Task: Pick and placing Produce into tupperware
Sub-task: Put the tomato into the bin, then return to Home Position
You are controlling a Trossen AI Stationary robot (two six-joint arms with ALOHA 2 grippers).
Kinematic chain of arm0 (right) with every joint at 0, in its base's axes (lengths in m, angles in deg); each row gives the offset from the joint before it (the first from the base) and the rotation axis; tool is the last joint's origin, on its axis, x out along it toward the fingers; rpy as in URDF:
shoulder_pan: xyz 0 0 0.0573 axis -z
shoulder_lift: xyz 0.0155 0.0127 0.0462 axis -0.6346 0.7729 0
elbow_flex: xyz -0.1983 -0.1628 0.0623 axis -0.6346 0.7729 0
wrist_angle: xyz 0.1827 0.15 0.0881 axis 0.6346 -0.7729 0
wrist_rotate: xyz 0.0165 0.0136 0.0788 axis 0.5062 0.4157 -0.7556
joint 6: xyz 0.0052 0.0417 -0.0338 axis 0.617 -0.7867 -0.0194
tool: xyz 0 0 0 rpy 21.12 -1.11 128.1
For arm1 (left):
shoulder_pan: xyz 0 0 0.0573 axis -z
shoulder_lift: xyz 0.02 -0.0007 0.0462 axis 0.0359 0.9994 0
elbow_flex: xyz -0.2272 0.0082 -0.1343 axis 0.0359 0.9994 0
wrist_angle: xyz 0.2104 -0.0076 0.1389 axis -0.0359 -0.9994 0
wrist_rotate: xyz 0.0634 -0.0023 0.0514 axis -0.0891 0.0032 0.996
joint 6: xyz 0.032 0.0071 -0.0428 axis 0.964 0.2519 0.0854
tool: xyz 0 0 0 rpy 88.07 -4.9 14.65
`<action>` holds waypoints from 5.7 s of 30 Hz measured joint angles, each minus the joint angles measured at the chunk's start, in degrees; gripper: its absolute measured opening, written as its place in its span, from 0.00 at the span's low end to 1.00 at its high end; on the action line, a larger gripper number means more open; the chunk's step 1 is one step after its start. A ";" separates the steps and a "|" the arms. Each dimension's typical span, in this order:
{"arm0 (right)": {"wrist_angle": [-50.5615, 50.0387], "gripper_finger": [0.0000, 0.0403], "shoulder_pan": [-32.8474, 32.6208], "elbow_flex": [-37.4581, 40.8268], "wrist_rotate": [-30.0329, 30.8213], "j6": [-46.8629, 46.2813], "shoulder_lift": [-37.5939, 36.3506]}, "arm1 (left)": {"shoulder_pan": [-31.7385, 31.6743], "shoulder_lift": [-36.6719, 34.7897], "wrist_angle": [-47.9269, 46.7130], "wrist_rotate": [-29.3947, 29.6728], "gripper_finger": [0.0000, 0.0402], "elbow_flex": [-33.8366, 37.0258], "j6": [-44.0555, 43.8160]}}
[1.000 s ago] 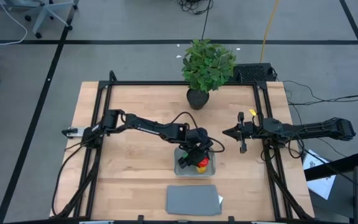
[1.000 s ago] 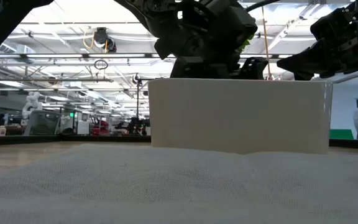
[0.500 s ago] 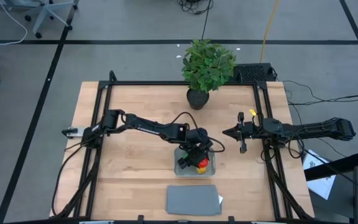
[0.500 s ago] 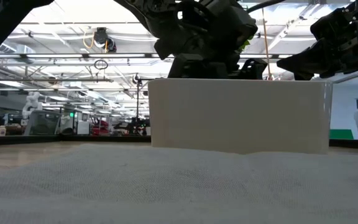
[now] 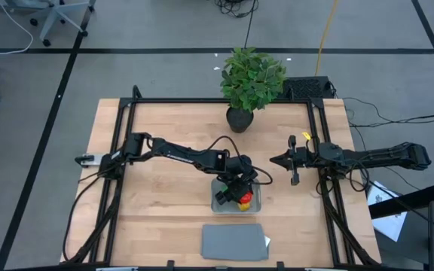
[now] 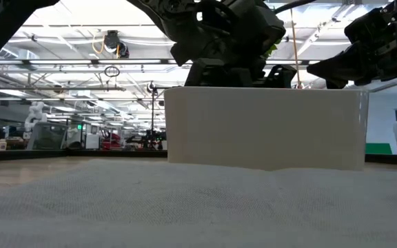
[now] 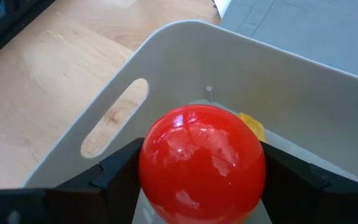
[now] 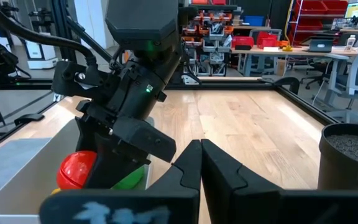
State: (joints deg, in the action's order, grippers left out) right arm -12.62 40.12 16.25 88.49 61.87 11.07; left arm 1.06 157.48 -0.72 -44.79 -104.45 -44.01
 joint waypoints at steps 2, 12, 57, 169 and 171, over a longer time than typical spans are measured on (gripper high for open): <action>-0.02 0.00 -0.02 0.00 0.02 0.08 -0.01 | 0.00 0.00 -0.01 -0.12 0.67 0.00 -0.21; -0.02 0.00 0.00 0.00 0.01 0.42 -0.01 | -0.02 0.00 -0.01 -0.12 0.67 0.02 -1.08; -0.04 0.00 -0.01 0.00 0.00 0.39 0.01 | 0.82 -0.02 3.40 1.13 0.67 0.07 -16.19; 2.97 0.00 -0.09 0.02 -3.48 -4.51 -7.48 | -4.42 -104.13 27.41 31.72 0.00 82.09 -26.38; 3.31 0.00 -0.09 0.02 -3.75 -4.46 -7.48 | -6.61 -104.62 27.31 30.13 0.00 82.54 -27.45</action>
State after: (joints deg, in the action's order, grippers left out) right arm -9.31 40.03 16.27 84.74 57.40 3.59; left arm -5.55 52.86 26.59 -14.66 -21.91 -71.46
